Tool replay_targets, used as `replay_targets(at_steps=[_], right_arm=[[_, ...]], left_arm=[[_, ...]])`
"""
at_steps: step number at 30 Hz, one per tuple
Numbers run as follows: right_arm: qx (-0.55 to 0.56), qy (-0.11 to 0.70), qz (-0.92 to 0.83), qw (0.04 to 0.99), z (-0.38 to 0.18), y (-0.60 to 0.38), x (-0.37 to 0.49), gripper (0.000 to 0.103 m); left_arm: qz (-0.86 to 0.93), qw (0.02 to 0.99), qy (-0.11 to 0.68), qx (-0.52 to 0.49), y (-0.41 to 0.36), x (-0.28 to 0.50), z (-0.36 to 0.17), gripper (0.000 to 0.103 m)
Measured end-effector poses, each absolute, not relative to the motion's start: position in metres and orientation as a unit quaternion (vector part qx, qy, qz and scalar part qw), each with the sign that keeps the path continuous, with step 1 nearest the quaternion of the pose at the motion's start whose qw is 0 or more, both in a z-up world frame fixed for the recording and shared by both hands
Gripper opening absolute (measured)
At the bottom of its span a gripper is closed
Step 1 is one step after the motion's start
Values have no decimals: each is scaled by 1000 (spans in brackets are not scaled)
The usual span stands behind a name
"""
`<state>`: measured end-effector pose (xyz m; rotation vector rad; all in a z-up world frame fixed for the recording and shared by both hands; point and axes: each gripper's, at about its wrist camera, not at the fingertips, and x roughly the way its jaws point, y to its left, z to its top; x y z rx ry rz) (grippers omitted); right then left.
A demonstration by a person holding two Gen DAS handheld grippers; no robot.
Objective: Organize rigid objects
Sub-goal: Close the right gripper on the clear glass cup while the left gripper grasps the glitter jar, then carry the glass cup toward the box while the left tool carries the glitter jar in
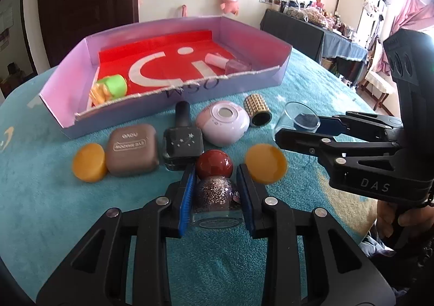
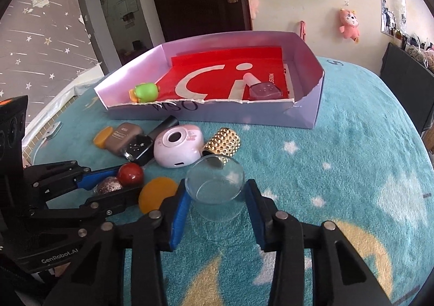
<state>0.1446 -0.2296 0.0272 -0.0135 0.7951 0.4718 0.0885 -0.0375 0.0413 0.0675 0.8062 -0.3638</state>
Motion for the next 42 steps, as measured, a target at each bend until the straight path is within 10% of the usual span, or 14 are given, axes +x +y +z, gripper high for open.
replay_targets(at_steps=[42], right_arm=[[-19,352,223,909,56,-225,133,43]], left_arm=[[-168,918,359,31,-20,91,70,29]])
